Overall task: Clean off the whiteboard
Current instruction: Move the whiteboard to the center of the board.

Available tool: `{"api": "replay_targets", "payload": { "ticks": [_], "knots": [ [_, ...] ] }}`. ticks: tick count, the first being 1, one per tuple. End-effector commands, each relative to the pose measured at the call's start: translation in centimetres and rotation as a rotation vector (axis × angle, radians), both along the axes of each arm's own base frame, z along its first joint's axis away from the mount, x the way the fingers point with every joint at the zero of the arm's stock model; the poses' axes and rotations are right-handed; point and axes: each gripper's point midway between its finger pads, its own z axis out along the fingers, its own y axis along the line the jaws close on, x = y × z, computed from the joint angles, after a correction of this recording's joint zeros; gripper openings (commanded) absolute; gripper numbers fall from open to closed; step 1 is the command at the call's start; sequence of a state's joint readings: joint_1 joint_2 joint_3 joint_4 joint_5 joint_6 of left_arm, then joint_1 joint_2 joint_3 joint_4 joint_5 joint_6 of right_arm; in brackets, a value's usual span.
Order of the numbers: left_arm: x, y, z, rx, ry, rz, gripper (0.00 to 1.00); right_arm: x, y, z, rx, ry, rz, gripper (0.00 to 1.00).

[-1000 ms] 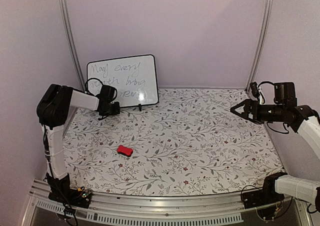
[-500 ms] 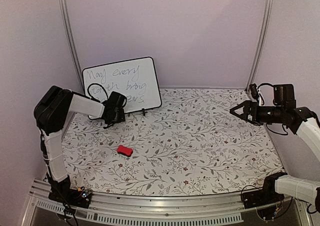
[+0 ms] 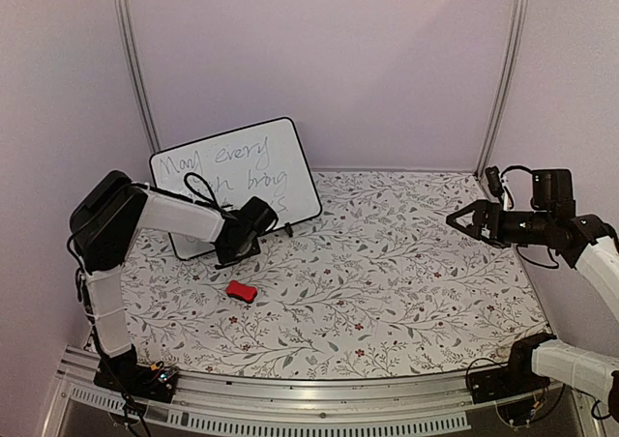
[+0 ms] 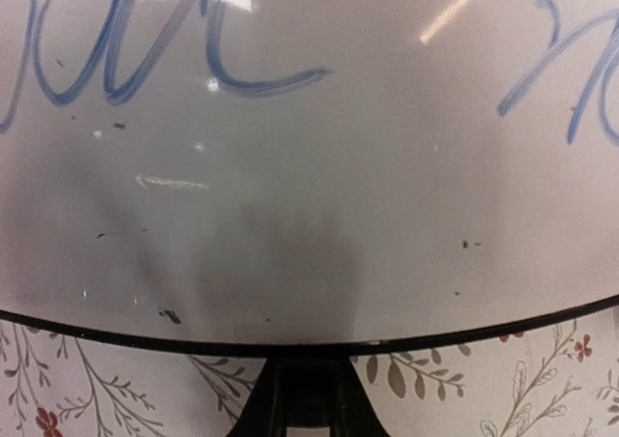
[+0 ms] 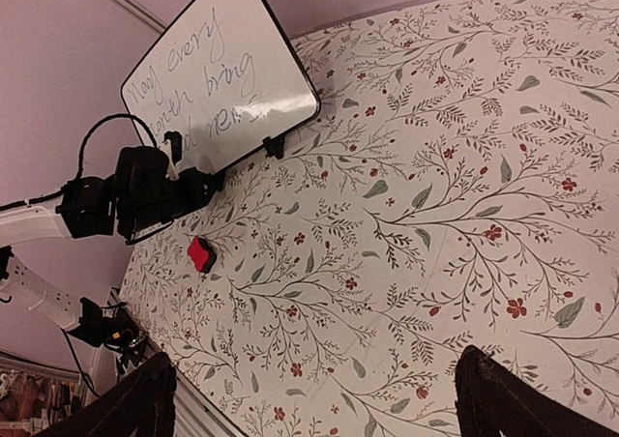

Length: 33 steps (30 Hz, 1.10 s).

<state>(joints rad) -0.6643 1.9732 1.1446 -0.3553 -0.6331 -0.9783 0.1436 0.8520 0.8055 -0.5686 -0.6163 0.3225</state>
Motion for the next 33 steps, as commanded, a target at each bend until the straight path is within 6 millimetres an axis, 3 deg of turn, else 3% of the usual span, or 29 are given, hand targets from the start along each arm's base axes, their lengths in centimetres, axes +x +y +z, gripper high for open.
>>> {"api": "replay_targets", "payload": {
  "ticks": [1, 9, 10, 13, 16, 18, 20, 23, 27, 33],
  "knots": [
    [-3.5, -0.5, -0.4, 0.07, 0.078, 0.038, 0.0, -0.5, 0.1, -0.1, 0.011, 0.005, 0.003, 0.99],
    [-5.1, -3.9, -0.3, 0.017, 0.081, -0.001, 0.06, -1.0, 0.0, -0.6, 0.011, 0.014, 0.001, 0.99],
    [-5.3, -4.1, -0.3, 0.01, 0.085, -0.004, 0.11, -1.0, 0.0, -0.7, 0.011, 0.015, 0.001, 0.99],
    [-5.6, -4.2, -0.3, -0.01, 0.095, -0.004, 0.39, -1.0, 0.0, -0.9, 0.01, 0.017, 0.002, 0.99],
    [-5.8, -4.7, 0.8, -0.038, 0.076, -0.026, 0.74, -1.0, 0.0, -1.1, 0.009, 0.019, 0.002, 0.99],
    [-6.0, -4.9, 1.8, -0.054, 0.06, -0.044, 0.89, -1.0, 0.1, -1.3, 0.005, 0.019, 0.005, 0.99],
    [-6.4, -5.2, 3.1, -0.073, 0.045, -0.065, 0.96, -1.0, 0.1, -1.5, 0.002, 0.026, 0.009, 0.99],
    [-7.4, -5.0, 4.8, -0.122, 0.038, -0.09, 1.0, -1.0, 0.2, -1.8, 0.0, 0.027, 0.015, 0.99],
    [-9.7, -3.7, 5.5, -0.176, 0.061, -0.107, 0.99, -1.0, 0.3, -1.9, 0.0, 0.025, 0.021, 0.99],
    [-11.9, -2.4, 4.5, -0.193, 0.071, -0.163, 0.88, -1.0, 0.6, -1.6, 0.005, 0.016, 0.034, 0.99]
  ]
}}
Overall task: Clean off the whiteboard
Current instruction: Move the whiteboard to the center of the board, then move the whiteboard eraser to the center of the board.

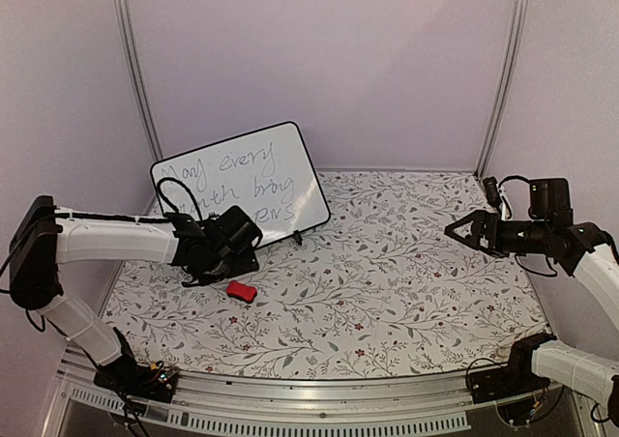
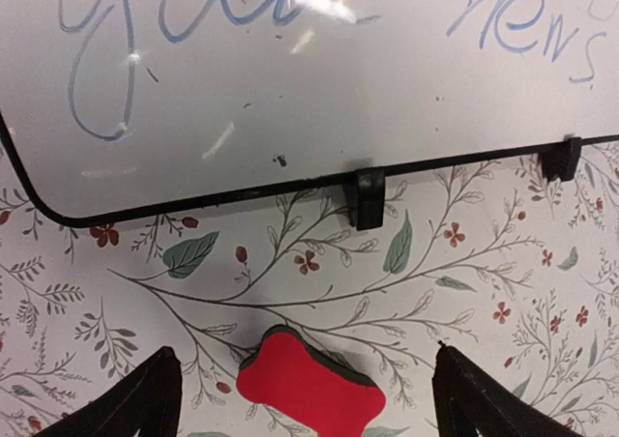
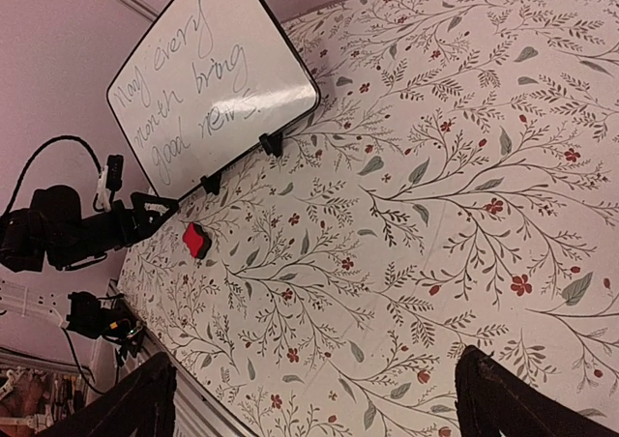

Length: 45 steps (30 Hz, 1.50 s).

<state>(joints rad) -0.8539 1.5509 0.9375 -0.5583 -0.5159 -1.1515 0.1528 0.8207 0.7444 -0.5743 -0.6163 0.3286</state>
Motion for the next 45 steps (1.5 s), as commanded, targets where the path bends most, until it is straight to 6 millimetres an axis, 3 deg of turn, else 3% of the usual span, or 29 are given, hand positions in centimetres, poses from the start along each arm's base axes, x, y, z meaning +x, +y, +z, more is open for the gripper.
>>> {"api": "replay_targets", "payload": {
  "ticks": [1, 4, 9, 16, 22, 27, 29, 31, 36, 39, 45],
  "knots": [
    [-1.6, -0.2, -1.8, -0.01, 0.021, -0.085, 0.86, 0.0, 0.6, 0.3, 0.007, -0.024, 0.029, 0.99],
    [-1.7, -1.3, -2.7, -0.06, 0.005, -0.154, 0.74, -0.1, 0.7, 0.3, 0.007, -0.022, 0.035, 0.99],
    [-1.7, -2.7, -4.6, -0.092, 0.019, -0.22, 0.64, -0.5, 0.7, 0.3, 0.003, -0.019, 0.041, 0.99],
    [-1.2, -5.7, -5.4, -0.153, 0.01, -0.334, 0.42, -0.8, 0.6, 0.5, -0.006, -0.021, 0.038, 0.99],
    [-1.8, -9.7, -4.3, -0.24, -0.002, -0.415, 0.42, -0.7, 0.7, 0.5, -0.008, -0.022, 0.041, 0.99],
    [-2.3, -14.6, -4.1, -0.261, 0.006, -0.513, 0.45, -0.6, 1.1, 0.3, -0.013, -0.017, 0.06, 0.99],
    [-2.2, -16.8, -3.5, -0.298, -0.016, -0.547, 0.47, -0.7, 1.5, 0.3, -0.013, -0.016, 0.076, 0.99],
    [-2.0, -17.7, -3.1, -0.31, -0.023, -0.555, 0.53, -0.8, 2.1, 0.2, -0.023, -0.012, 0.098, 0.99],
    [-1.5, -17.1, 0.7, -0.347, -0.098, -0.522, 0.81, -0.9, 4.0, -0.8, -0.119, -0.01, 0.149, 0.99],
    [-1.7, -15.2, 3.4, -0.326, -0.124, -0.489, 0.99, -1.1, 5.8, -1.6, -0.178, -0.015, 0.192, 0.99],
    [-2.1, -8.8, 8.5, -0.324, -0.183, -0.341, 1.0, -1.1, 10.2, -3.7, -0.305, -0.006, 0.275, 0.99]
  ]
}}
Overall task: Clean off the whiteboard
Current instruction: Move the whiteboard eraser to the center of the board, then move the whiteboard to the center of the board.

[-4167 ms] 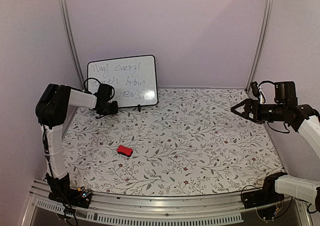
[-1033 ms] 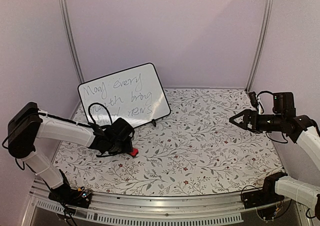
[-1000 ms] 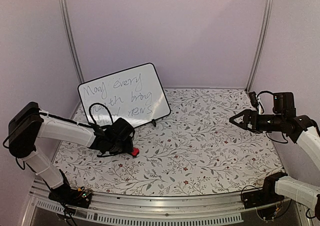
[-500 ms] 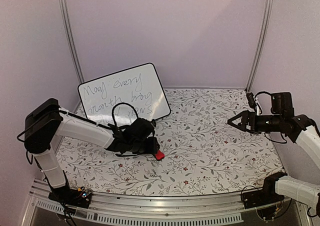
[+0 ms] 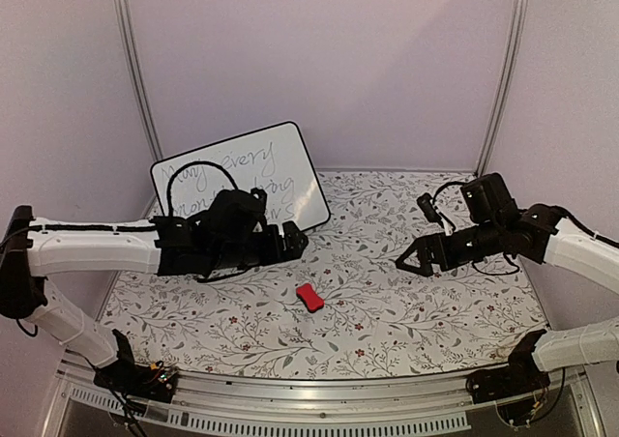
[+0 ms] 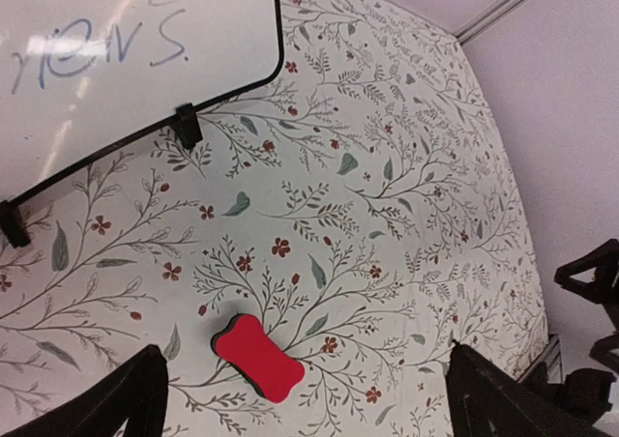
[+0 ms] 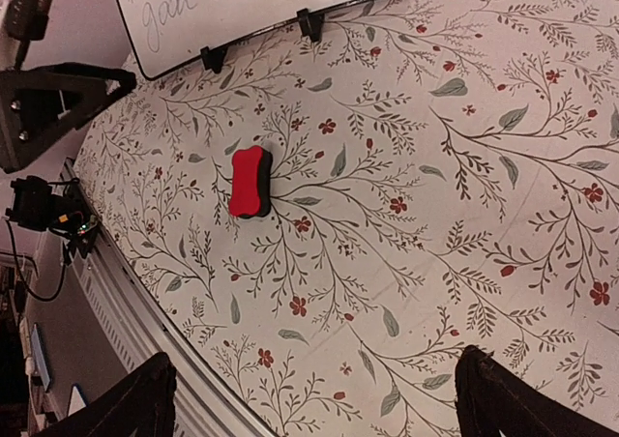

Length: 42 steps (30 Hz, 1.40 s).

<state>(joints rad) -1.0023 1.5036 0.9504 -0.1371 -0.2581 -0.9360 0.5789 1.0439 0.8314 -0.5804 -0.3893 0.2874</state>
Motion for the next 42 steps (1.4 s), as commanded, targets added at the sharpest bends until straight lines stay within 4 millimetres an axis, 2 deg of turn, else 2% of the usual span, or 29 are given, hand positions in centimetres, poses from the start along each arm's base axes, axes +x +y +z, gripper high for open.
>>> {"api": "replay_targets", "payload": {
  "ticks": [1, 5, 6, 7, 14, 18, 25, 28, 33, 42],
  "knots": [
    [-0.4, 6.3, 2.5, 0.032, -0.004, 0.152, 1.0, 1.2, 2.8, -0.6, -0.108, -0.071, 0.025, 0.99],
    [-1.5, 11.6, 3.6, 0.054, -0.004, 0.261, 1.0, 1.1, 6.5, -1.8, -0.197, -0.098, 0.087, 0.99],
    [-1.8, 12.8, 3.8, 0.05, -0.004, 0.289, 1.0, 1.2, 7.5, -1.6, -0.205, -0.114, 0.102, 0.99],
    [-2.0, 14.2, 4.4, 0.037, -0.009, 0.321, 1.0, 1.2, 8.5, -2.3, -0.229, -0.113, 0.118, 0.99],
    [-3.9, 20.1, 5.3, 0.016, -0.011, 0.479, 1.0, 1.6, 13.8, -5.1, -0.29, -0.155, 0.192, 0.99],
    [-4.5, 21.0, 4.4, 0.047, 0.018, 0.504, 1.0, 2.2, 15.8, -6.6, -0.341, -0.192, 0.211, 0.99],
    [-4.8, 21.5, 3.5, 0.047, 0.042, 0.528, 1.0, 2.5, 18.7, -9.5, -0.403, -0.19, 0.241, 0.99],
    [-4.9, 21.4, 3.1, 0.055, 0.054, 0.528, 1.0, 3.1, 19.8, -9.1, -0.396, -0.205, 0.226, 0.99],
    [-5.1, 21.4, 2.7, 0.042, 0.074, 0.532, 1.0, 5.1, 22.3, -6.8, -0.36, -0.268, 0.191, 0.99],
    [-5.9, 21.5, 3.2, 0.016, 0.105, 0.523, 1.0, 8.7, 28.1, -6.7, -0.319, -0.33, 0.17, 0.97]
  ]
}}
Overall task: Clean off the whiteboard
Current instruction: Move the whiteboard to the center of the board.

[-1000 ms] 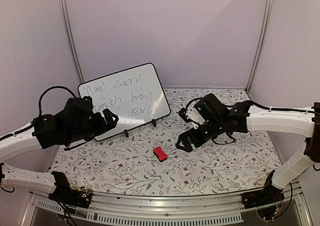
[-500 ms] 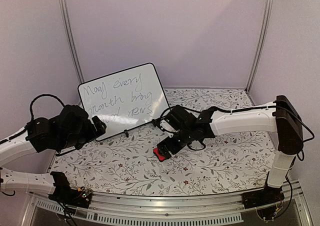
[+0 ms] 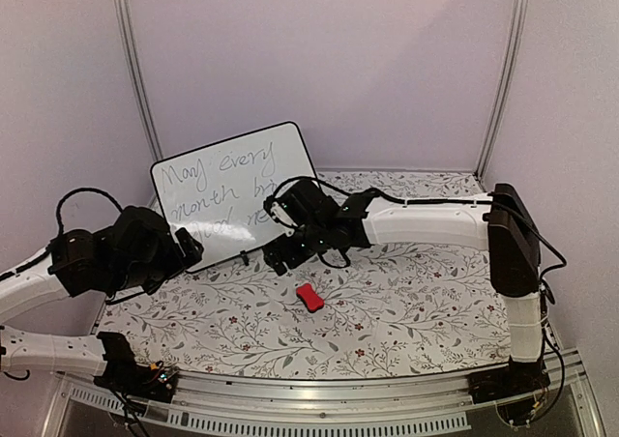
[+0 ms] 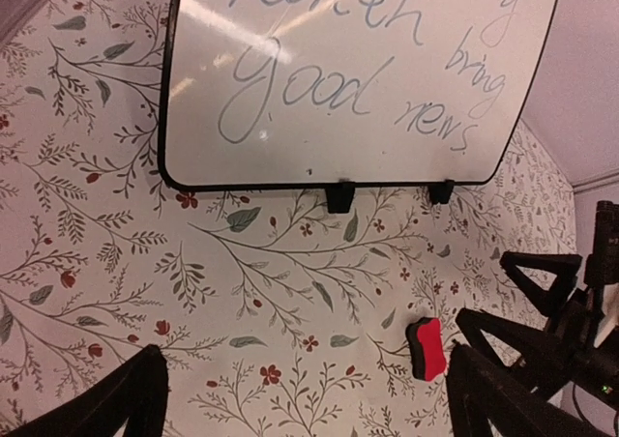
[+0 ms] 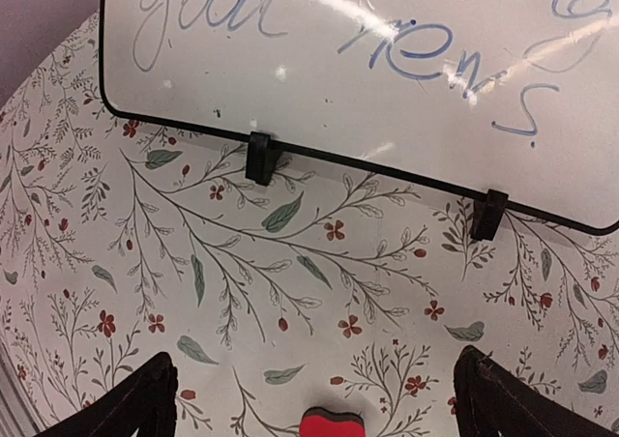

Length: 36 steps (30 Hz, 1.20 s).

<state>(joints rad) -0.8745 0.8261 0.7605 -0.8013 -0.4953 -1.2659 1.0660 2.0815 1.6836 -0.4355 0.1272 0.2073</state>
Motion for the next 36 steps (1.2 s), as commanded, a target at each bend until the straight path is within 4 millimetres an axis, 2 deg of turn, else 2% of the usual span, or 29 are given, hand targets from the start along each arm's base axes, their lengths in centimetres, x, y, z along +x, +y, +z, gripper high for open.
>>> {"api": "replay_targets", "payload": {
  "ticks": [1, 2, 10, 16, 23, 28, 36],
  "knots": [
    [-0.7, 0.7, 0.1, -0.003, 0.034, 0.008, 1.0, 1.7, 2.7, -0.8, 0.009, -0.044, -0.006, 0.96],
    [-0.8, 0.7, 0.3, -0.007, 0.034, 0.001, 1.0, 2.0, 3.3, -0.5, 0.025, -0.054, -0.003, 0.95],
    [-1.7, 0.5, 1.5, -0.032, 0.041, -0.048, 1.0, 3.5, 7.4, -3.0, 0.084, -0.075, 0.02, 0.86],
    [-1.9, 0.7, 2.3, -0.042, 0.026, -0.054, 1.0, 3.1, 9.5, -4.7, 0.09, -0.103, 0.048, 0.81],
    [-1.7, 0.6, 3.3, -0.036, 0.017, -0.061, 1.0, 3.4, 10.7, -6.3, 0.097, -0.136, 0.032, 0.7],
    [-1.7, 0.7, 3.8, -0.043, 0.008, -0.064, 1.0, 4.0, 11.1, -6.7, 0.115, -0.162, 0.013, 0.61],
    [-1.8, 0.9, 4.3, -0.042, -0.002, -0.057, 1.0, 5.0, 11.8, -7.7, 0.139, -0.196, -0.014, 0.56]
  ]
}}
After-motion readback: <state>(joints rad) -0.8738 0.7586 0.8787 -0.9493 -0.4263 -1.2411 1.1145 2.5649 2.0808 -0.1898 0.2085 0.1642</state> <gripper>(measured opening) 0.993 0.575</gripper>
